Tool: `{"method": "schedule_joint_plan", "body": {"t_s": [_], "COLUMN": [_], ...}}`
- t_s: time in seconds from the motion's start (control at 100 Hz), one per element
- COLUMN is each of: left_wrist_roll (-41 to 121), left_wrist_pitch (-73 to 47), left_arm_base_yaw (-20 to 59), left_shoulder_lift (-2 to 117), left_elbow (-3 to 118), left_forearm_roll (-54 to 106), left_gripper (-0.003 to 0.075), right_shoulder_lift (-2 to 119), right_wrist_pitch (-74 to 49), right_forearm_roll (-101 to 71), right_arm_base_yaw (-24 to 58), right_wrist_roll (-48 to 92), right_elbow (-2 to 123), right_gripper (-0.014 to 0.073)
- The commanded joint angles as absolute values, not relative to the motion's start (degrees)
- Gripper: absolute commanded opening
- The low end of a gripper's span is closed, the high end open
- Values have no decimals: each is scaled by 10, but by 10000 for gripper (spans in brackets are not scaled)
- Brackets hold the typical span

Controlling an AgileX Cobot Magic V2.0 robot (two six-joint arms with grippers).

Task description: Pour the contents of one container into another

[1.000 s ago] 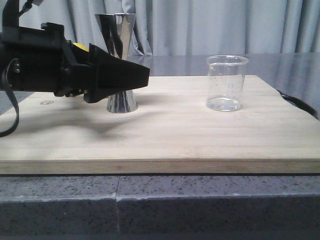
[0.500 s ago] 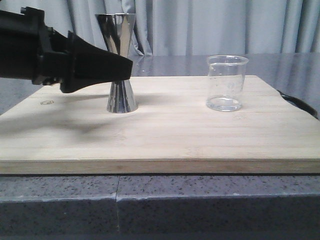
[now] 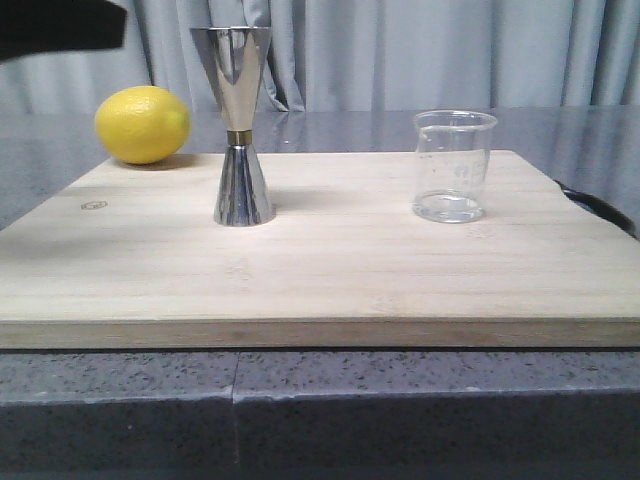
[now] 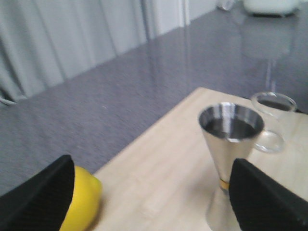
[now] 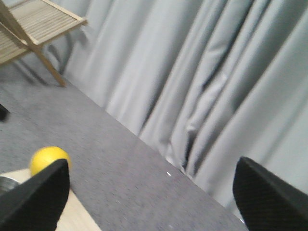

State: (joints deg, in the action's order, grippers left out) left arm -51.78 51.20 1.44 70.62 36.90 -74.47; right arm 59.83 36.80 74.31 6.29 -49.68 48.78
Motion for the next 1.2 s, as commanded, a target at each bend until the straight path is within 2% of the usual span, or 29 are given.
{"method": "schedule_joint_plan", "body": {"t_s": [0.0, 0.14, 0.23, 0.42, 0.51, 0.6, 0.73, 0.89, 1.04, 1.14, 1.19], "left_wrist_roll": [-528, -530, -530, -530, -530, -534, -632, -830, -916, -938, -938], "left_wrist_pitch": [539, 518, 465, 320, 305, 302, 298, 312, 317, 292, 285], "left_arm_base_yaw": [-22, -81, -120, -165, -165, -165, -165, -165, -165, -165, -165], "left_shoulder_lift": [643, 568, 527, 447, 409, 364, 297, 234, 185, 157, 142], "left_elbow": [383, 383, 385, 408, 416, 416, 416, 414, 397, 370, 354], "left_forearm_roll": [-658, -527, -438, -414, -427, -430, -540, -739, -863, -872, -872], "left_gripper": [599, 599, 599, 599, 595, 559, 506, 501, 487, 414, 342], "right_shoulder_lift": [587, 587, 581, 538, 502, 462, 380, 265, 163, 100, 77], "right_wrist_pitch": [266, 60, -27, -62, -57, -57, -57, -48, -53, -53, -53], "right_forearm_roll": [691, 638, 638, 651, 651, 654, 673, 672, 685, 685, 685], "right_arm_base_yaw": [60, 60, 60, 60, 60, 60, 60, 60, 60, 60, 60], "right_wrist_roll": [-497, -497, -497, -497, -497, -497, -497, -497, -497, -497, -497], "right_elbow": [508, 525, 547, 575, 575, 569, 550, 498, 415, 364, 342], "right_gripper": [626, 626, 626, 624, 612, 587, 573, 573, 573, 571, 563]}}
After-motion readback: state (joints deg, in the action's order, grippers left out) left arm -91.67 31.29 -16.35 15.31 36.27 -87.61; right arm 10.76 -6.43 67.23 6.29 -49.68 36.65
